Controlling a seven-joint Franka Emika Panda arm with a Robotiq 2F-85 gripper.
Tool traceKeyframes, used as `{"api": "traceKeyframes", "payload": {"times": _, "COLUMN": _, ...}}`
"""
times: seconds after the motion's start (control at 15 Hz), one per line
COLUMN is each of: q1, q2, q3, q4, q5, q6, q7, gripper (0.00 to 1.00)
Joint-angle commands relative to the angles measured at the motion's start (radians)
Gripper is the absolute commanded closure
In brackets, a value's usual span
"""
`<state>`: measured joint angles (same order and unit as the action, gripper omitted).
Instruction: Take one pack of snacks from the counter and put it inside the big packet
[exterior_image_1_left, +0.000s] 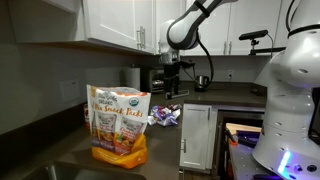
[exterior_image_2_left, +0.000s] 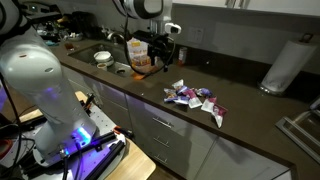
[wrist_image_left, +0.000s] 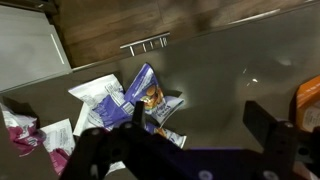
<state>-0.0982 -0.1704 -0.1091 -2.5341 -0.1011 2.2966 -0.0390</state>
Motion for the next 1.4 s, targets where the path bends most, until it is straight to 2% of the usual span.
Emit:
{"api": "traceKeyframes", "payload": {"times": 0.0, "q1": -0.005, "q2": 0.176, "q3": 0.002, "q4": 0.045, "q5": -0.037, "q6": 0.106, "q7": -0.024, "gripper": 0.00}}
{"api": "traceKeyframes", "payload": {"times": 0.33, "q1": -0.002, "q2": 0.361, "q3": -0.001, "q4": 0.088, "q5": -0.076, "q6": 0.201, "q7": -0.020, "gripper": 0.00}}
{"api": "traceKeyframes", "payload": {"times": 0.73, "q1": -0.003, "q2": 0.505, "q3": -0.002, "q4": 0.121, "q5": -0.066, "q6": 0.338, "q7": -0.038, "gripper": 0.00}}
{"api": "traceKeyframes", "payload": {"times": 0.8, "q1": -0.006, "q2": 0.522, "q3": 0.000, "q4": 0.124, "q5": -0.060, "q6": 0.360, "q7": -0.044, "gripper": 0.04}}
{"api": "traceKeyframes", "payload": {"times": 0.87, "q1": -0.006, "q2": 0.535, "q3": 0.000, "q4": 0.125, "q5": -0.058, "q6": 0.376, "q7": -0.045, "gripper": 0.26}}
{"api": "traceKeyframes", "payload": {"times": 1.0, "q1": -0.001, "q2": 0.554, "q3": -0.008, "q4": 0.122, "q5": -0.069, "q6": 0.407, "q7": -0.037, "gripper": 0.31}}
{"api": "traceKeyframes", "payload": {"times": 1.33, "q1": 0.021, "q2": 0.518, "q3": -0.031, "q4": 0.097, "q5": -0.111, "q6": 0.412, "q7": -0.015, "gripper": 0.65}}
